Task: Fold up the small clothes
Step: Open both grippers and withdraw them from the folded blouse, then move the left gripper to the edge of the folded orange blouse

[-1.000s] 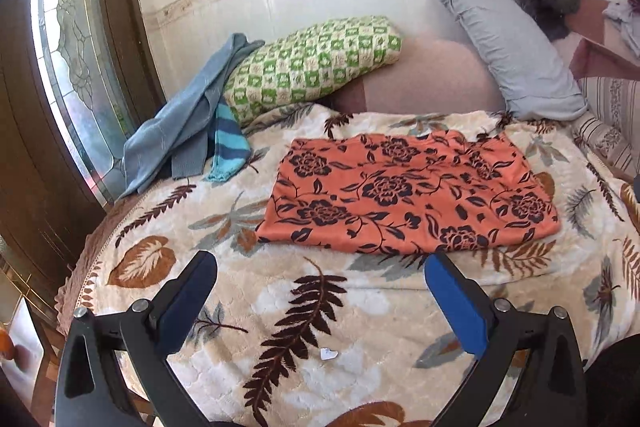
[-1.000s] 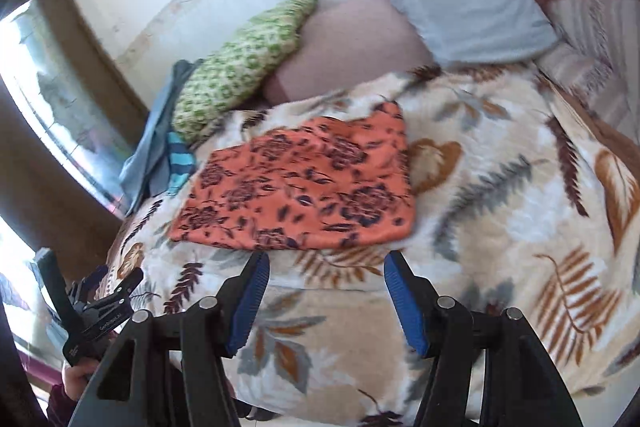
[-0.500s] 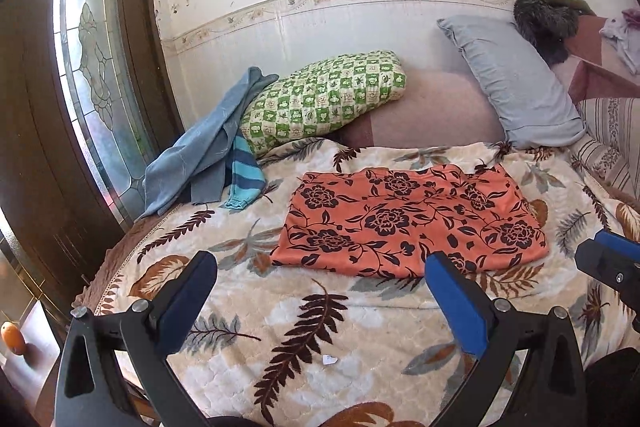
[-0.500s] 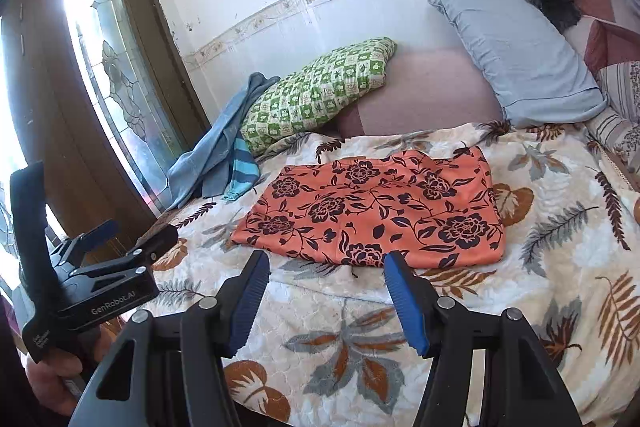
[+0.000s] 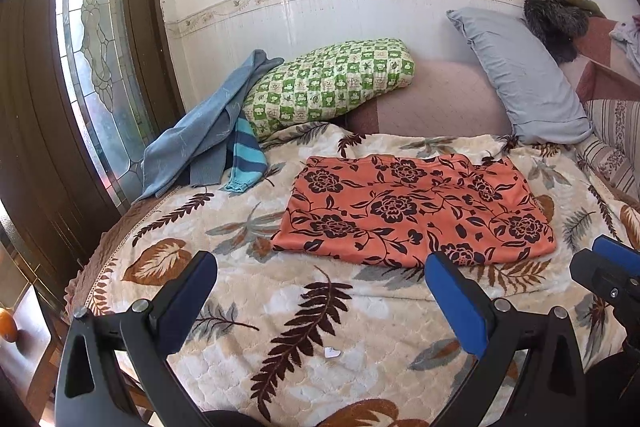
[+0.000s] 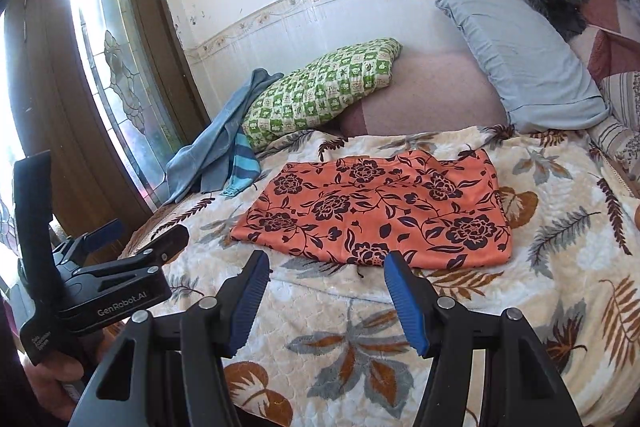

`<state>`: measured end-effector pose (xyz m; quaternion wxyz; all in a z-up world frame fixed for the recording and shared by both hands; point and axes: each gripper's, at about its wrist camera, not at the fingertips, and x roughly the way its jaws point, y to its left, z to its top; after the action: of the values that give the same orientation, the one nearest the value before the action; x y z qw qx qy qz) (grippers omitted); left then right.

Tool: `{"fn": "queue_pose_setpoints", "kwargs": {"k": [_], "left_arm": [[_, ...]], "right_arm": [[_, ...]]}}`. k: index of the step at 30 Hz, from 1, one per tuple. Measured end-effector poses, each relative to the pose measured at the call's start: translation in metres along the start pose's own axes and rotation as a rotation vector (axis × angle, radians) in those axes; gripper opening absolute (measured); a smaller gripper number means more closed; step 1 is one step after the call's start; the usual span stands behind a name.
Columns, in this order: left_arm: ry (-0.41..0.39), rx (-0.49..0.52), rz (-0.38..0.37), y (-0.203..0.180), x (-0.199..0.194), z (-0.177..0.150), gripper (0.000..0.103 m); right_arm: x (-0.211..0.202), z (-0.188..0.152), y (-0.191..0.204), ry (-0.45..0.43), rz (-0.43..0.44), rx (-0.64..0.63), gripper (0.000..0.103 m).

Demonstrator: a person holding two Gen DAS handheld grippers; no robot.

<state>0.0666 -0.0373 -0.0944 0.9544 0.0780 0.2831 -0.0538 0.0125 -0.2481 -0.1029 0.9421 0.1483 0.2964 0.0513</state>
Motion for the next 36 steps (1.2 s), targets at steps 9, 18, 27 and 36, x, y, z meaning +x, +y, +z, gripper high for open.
{"fn": "queue_pose_setpoints", "kwargs": {"k": [9, 18, 27, 36], "left_arm": [[0.106, -0.064, -0.037, 0.020, 0.053, -0.009, 0.103], [0.291, -0.348, -0.007, 0.077, 0.158, -0.010, 0.103], [0.385, -0.443, -0.062, 0.052, 0.204, -0.004, 0.103], [0.406, -0.307, -0.033, 0.020, 0.204, -0.003, 0.103]], "right_arm": [[0.039, 0.002, -0.021, 0.078, -0.020, 0.045, 0.064], [0.123, 0.012, -0.072, 0.119, -0.034, 0.123, 0.063], [0.183, 0.013, -0.162, 0.203, -0.141, 0.423, 0.034], [0.129, 0.006, -0.262, 0.215, -0.535, 0.612, 0.035]]}}
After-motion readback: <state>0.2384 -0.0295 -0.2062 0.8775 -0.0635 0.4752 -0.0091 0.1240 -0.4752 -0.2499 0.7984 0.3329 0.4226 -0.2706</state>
